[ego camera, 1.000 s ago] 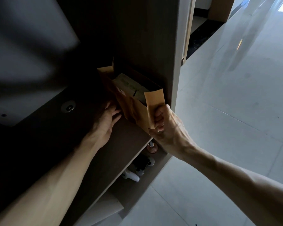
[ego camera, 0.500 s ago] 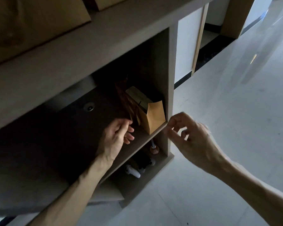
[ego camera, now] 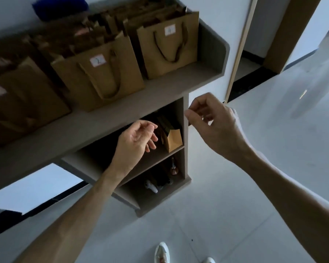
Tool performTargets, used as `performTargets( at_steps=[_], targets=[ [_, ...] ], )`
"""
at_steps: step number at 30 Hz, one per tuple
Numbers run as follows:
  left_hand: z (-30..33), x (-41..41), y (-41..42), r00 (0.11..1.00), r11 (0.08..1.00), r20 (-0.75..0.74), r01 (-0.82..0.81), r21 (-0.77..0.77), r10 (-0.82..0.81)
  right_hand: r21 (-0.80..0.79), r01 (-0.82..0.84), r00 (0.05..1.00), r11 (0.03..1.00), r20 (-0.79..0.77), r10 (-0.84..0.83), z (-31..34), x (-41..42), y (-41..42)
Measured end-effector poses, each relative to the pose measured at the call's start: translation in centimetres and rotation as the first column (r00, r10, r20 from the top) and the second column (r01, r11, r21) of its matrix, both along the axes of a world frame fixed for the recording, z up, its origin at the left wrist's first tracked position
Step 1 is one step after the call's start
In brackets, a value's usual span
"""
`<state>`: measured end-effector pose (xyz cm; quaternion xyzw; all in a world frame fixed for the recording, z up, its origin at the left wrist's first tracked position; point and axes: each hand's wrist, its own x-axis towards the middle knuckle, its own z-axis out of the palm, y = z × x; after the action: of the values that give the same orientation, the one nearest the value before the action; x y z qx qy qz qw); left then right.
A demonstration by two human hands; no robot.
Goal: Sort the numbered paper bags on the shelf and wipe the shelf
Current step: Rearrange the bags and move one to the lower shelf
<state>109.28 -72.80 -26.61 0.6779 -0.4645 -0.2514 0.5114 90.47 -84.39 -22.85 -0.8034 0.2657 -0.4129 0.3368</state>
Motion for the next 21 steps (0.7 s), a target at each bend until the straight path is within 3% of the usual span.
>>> performTargets(
  at_steps=[9,21],
  targets=[
    [10.0,1.3,2.6,0.994,0.997,0.104,-0.030,-0.068,0.037,-0.048,-0.152,0.987,0.987,0.036,0.154,10.4,2.0,-1.0],
    [18.7,14.5,6.5,0.910,0.946,0.298,-0.224,-0.233,0.289,-0.182,-0.331,0.932,0.926,0.089,0.350,18.5,16.6,-0.6]
  ],
)
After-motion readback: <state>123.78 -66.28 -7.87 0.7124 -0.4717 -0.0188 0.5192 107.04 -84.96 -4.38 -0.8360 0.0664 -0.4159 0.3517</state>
